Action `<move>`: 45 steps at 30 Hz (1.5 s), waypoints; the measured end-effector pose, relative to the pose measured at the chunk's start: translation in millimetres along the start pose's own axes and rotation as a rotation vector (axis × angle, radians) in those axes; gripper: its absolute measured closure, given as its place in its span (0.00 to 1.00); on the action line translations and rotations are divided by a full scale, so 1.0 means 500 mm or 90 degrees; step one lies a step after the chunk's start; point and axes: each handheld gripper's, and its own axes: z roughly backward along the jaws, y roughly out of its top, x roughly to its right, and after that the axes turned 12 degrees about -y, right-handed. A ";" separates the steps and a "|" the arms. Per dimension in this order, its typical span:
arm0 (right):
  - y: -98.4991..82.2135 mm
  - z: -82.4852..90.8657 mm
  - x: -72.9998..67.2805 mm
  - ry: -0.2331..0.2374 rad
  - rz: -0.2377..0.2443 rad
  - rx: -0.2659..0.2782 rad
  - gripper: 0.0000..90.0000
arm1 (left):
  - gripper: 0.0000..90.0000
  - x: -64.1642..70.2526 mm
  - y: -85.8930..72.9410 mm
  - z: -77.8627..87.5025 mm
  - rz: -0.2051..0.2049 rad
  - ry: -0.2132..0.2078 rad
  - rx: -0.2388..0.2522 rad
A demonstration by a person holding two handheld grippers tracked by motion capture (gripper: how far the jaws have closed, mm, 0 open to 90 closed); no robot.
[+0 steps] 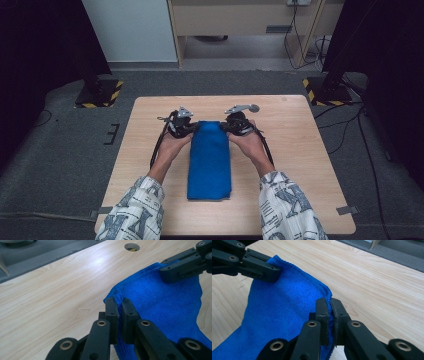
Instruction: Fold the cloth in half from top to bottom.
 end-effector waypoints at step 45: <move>-0.090 0.102 -0.067 0.045 0.039 0.033 0.95 | 0.94 0.093 -0.074 0.080 -0.040 -0.060 0.023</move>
